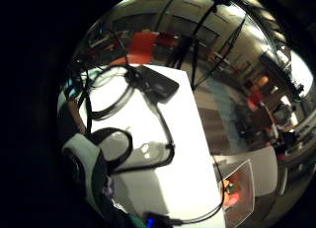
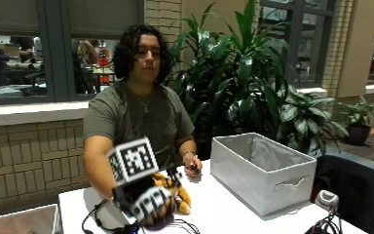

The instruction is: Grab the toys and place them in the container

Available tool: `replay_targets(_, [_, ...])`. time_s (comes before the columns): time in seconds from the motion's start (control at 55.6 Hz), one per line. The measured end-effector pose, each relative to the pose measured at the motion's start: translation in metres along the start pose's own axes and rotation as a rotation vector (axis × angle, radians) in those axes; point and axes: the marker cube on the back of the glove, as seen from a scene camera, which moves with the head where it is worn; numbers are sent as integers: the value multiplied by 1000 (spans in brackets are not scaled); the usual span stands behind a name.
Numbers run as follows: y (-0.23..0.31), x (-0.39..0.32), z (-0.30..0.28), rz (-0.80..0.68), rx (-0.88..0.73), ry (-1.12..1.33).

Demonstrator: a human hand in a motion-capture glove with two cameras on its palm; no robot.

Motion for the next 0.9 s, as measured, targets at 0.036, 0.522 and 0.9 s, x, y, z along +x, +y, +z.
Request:
replay_targets(0.036, [6, -5, -25, -30, 39, -30])
replay_targets(0.522, [108, -275, -333, -619, 20, -550])
replay_targets(0.9, [41, -469, -244, -715, -48, -377])
